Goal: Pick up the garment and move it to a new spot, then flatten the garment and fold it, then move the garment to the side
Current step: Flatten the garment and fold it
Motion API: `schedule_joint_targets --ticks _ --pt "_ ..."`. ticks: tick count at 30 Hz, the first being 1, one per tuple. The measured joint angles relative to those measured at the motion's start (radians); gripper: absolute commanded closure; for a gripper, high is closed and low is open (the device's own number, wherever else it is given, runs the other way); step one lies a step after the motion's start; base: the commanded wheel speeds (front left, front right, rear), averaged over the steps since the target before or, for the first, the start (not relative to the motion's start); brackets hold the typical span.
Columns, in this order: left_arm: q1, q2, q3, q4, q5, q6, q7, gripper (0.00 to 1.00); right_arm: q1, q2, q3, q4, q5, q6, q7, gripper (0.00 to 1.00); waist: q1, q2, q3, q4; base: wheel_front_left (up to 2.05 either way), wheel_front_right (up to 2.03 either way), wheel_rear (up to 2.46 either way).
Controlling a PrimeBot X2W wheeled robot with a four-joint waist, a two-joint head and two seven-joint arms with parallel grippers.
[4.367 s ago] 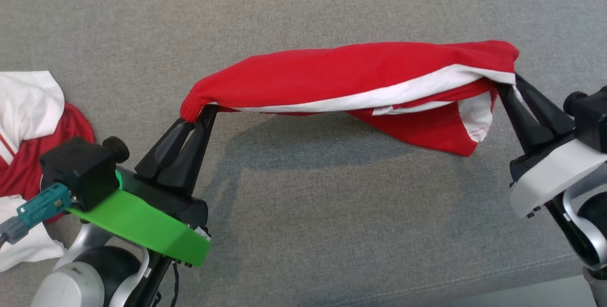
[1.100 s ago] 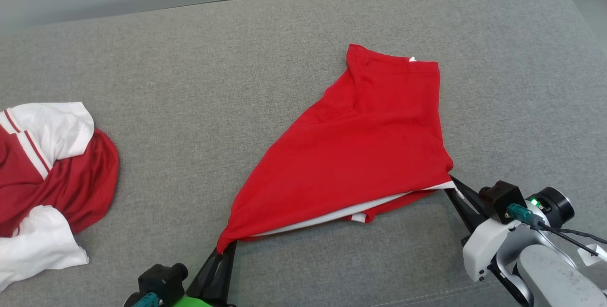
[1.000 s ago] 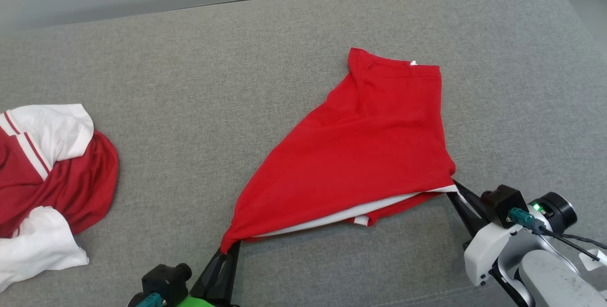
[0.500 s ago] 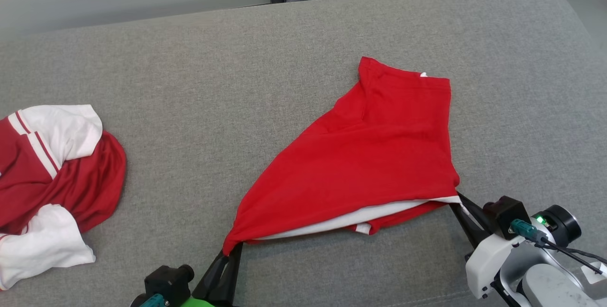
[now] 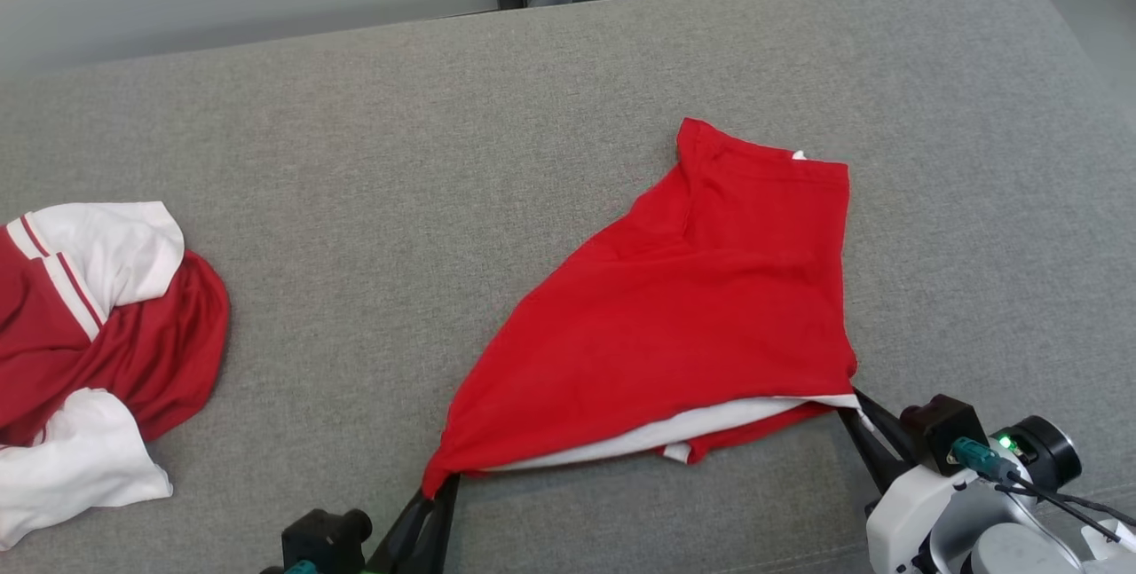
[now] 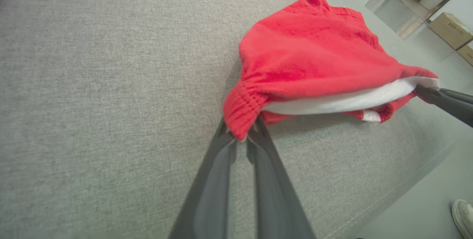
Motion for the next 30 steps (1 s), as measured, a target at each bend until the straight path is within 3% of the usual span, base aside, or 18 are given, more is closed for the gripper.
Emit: schedule_joint_targets --ticks 2,4,6,7,8,9,10,16,25,30 --pt "0.012 0.005 -0.008 -0.002 -0.005 -0.002 0.015 1.00 0.011 0.009 -0.002 0.001 -0.001 0.000 -0.004 0.89 0.0000 0.0000 0.000 -0.003 0.00 0.00 0.00" --pt "0.016 0.011 -0.011 -0.004 -0.014 -0.003 0.024 1.00 0.015 0.019 -0.003 0.004 -0.005 -0.001 -0.008 0.80 0.0000 0.0000 0.003 -0.006 0.00 0.00 0.00" --pt "0.016 0.013 -0.009 -0.006 -0.016 -0.002 0.026 1.00 0.015 0.029 -0.006 0.004 -0.007 -0.001 -0.021 0.53 0.0000 0.0000 0.003 -0.008 0.00 0.00 0.00" --pt "0.016 0.012 -0.009 -0.006 -0.018 0.000 0.029 0.78 0.016 0.032 -0.009 0.004 -0.010 -0.001 -0.026 0.05 0.0000 0.0000 0.004 -0.009 0.00 0.00 0.00" --pt "0.016 0.012 -0.008 -0.006 -0.019 0.000 0.029 0.55 0.016 0.033 -0.012 0.004 -0.013 -0.001 -0.031 0.00 0.0000 0.0000 0.004 -0.009 0.00 0.00 0.00" --pt "0.016 0.012 -0.007 -0.007 -0.023 0.000 0.029 0.24 0.017 0.033 -0.016 0.004 -0.017 -0.001 -0.034 0.00 0.0000 0.0000 0.004 -0.009 0.00 0.00 0.00" --pt "0.016 0.012 -0.010 -0.008 -0.020 -0.001 0.028 0.00 0.020 0.034 -0.024 0.004 -0.020 -0.001 -0.038 0.00 0.0000 0.0000 0.003 -0.009 0.00 0.00 0.00" --pt "0.035 0.032 -0.021 0.000 -0.015 -0.032 0.013 0.00 0.074 0.050 -0.094 -0.015 -0.037 -0.001 -0.054 0.00 0.0000 0.0000 -0.015 -0.006 0.00 0.00 0.00" --pt "0.139 0.044 0.032 -0.018 -0.027 -0.031 -0.020 0.00 0.224 0.087 -0.206 -0.137 -0.046 -0.001 -0.043 0.00 0.0000 0.0000 -0.059 0.008 0.00 0.00 0.00" --pt "0.176 0.016 0.075 -0.034 -0.022 -0.023 -0.023 0.00 0.284 0.119 -0.264 -0.192 -0.051 -0.001 -0.032 0.00 0.0000 0.0000 -0.087 0.017 0.00 0.00 0.00"
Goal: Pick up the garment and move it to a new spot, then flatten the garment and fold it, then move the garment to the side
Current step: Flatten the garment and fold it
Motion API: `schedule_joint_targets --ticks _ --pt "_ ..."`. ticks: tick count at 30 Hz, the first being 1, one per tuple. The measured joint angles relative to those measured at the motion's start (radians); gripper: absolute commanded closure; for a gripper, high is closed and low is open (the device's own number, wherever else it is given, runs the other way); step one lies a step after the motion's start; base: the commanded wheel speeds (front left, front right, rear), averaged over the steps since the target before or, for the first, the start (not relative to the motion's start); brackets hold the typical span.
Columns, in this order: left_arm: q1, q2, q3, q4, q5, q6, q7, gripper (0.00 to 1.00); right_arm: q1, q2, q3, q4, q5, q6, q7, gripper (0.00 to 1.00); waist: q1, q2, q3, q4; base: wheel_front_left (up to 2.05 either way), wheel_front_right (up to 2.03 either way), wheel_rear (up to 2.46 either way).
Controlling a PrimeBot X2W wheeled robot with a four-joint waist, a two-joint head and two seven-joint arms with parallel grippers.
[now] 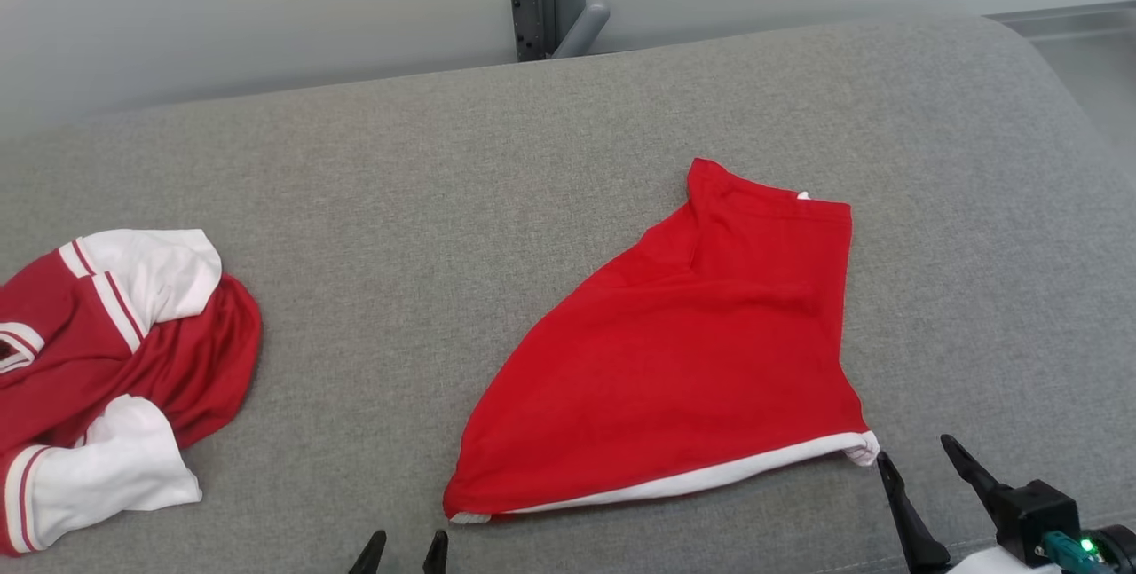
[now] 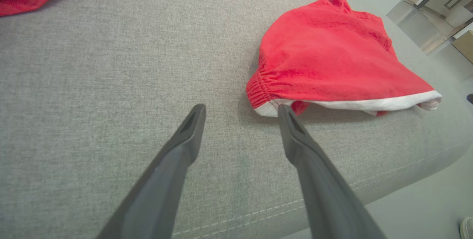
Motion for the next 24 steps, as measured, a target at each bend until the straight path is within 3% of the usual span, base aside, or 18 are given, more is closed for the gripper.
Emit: schedule_joint_targets --ticks 11,24 --pt "0.049 -0.093 0.176 -0.034 0.181 -0.032 -0.003 0.00 0.006 0.100 -0.071 0.018 -0.030 0.000 -0.098 0.00 0.0000 0.0000 -0.050 0.029 0.00 0.00 0.00" --pt "0.052 -0.224 0.364 -0.013 0.380 -0.174 -0.003 0.00 -0.045 0.137 -0.099 0.045 -0.063 0.000 -0.117 0.00 0.0000 0.0000 -0.073 0.070 0.00 0.00 0.00"
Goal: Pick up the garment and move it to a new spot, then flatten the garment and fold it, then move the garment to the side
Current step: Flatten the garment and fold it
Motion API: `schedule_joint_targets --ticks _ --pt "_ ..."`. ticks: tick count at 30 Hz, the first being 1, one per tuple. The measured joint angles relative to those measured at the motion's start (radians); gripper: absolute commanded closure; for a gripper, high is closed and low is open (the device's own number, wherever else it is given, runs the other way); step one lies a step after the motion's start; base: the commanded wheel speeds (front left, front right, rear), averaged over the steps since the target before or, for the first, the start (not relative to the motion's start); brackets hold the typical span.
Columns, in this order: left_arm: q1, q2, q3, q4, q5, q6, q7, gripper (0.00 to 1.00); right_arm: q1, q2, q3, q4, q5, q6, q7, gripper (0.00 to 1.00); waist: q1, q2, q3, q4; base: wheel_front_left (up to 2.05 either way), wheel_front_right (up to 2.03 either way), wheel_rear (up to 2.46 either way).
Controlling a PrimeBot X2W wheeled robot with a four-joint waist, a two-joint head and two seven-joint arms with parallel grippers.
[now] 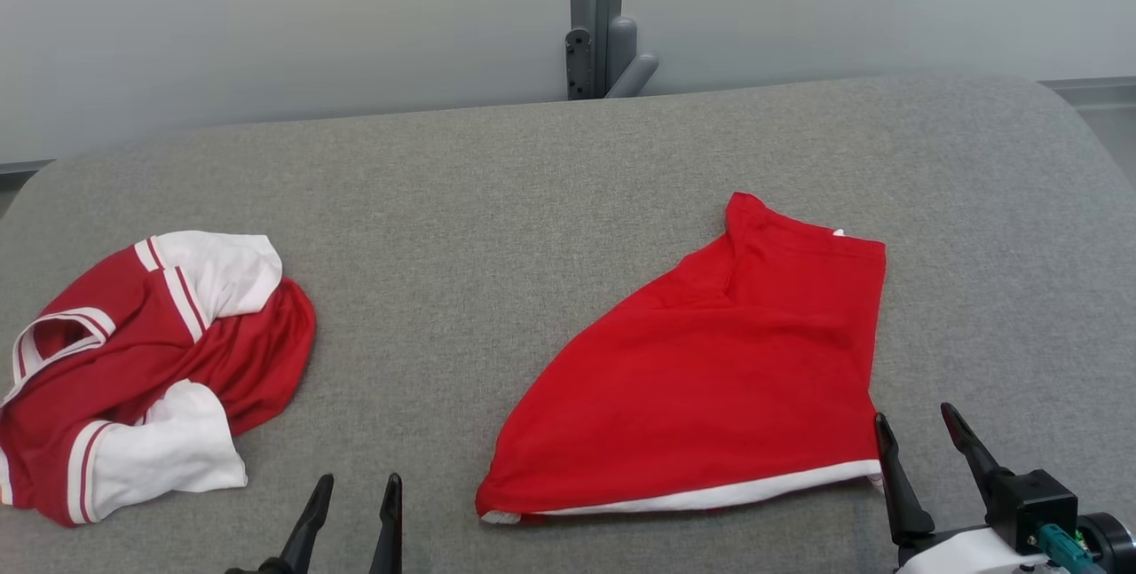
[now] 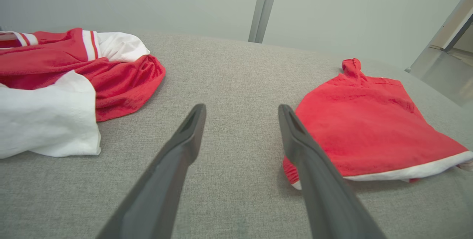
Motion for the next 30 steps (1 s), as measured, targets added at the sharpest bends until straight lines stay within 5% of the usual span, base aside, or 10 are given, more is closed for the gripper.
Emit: schedule_joint_targets --ticks 19,30 --pt "-0.002 -0.067 0.088 0.023 0.089 -0.056 0.000 0.00 -0.025 0.007 0.042 0.012 -0.007 0.000 0.000 0.00 0.0000 0.0000 -0.003 0.006 0.00 0.00 0.00" --pt "-0.100 0.015 -0.191 0.138 -0.053 -0.060 0.070 0.00 -0.035 -0.156 0.160 0.063 -0.052 0.000 0.011 0.00 0.0000 0.0000 0.063 -0.011 0.00 0.00 0.00"
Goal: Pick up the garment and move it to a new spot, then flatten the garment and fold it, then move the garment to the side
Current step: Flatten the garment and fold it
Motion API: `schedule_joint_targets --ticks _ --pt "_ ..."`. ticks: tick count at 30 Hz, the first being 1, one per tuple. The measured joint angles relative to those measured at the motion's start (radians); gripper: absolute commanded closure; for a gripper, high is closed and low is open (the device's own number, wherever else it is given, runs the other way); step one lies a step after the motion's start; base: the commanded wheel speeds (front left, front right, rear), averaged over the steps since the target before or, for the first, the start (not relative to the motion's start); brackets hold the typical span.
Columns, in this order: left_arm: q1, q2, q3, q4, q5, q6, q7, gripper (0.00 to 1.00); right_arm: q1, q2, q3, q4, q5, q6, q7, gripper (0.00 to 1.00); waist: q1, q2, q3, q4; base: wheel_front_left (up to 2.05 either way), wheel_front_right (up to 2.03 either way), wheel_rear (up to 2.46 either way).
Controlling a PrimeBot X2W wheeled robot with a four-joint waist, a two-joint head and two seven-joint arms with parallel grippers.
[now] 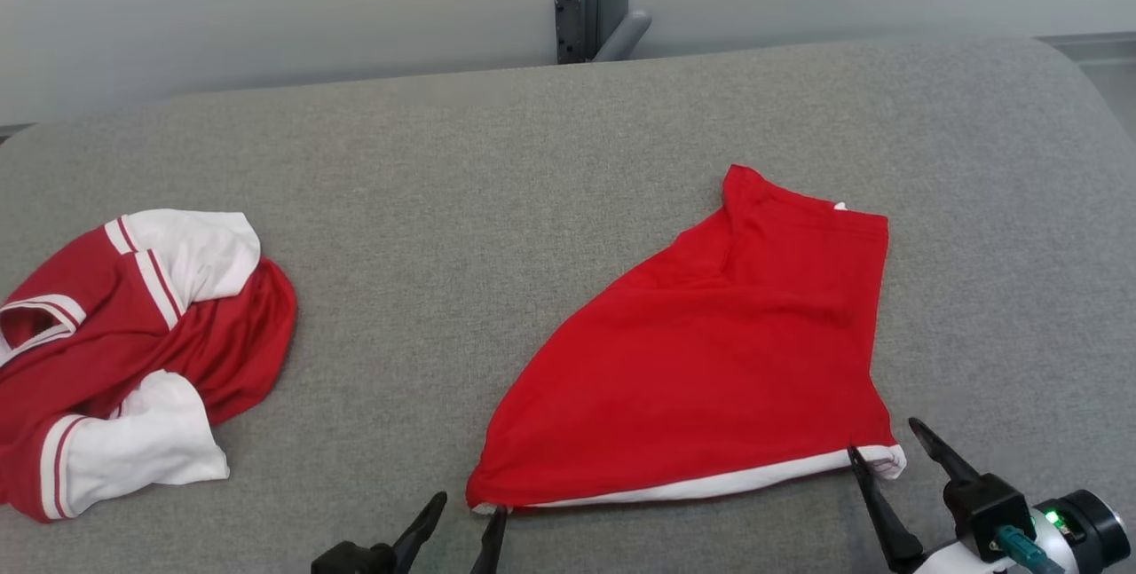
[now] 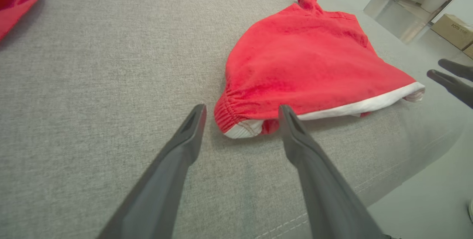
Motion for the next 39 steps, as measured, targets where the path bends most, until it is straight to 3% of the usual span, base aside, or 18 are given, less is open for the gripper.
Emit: schedule_joint_targets --ticks 5,21,39 --pt "-0.048 0.028 -0.033 0.049 -0.047 0.000 0.023 0.00 -0.011 -0.048 0.063 0.012 0.020 0.000 0.024 0.00 0.0000 0.0000 0.046 -0.009 0.00 0.00 0.00" --pt "-0.115 0.056 -0.096 0.106 -0.137 0.000 0.006 0.00 -0.018 -0.106 0.091 -0.004 0.044 0.000 0.039 0.00 0.0000 0.0000 0.104 -0.026 0.00 0.00 0.00" --pt "-0.167 0.064 -0.144 0.117 -0.154 0.000 -0.021 0.00 -0.037 -0.098 0.109 0.011 0.067 0.000 0.050 0.00 0.0000 0.0000 0.141 -0.042 0.00 0.00 0.00"
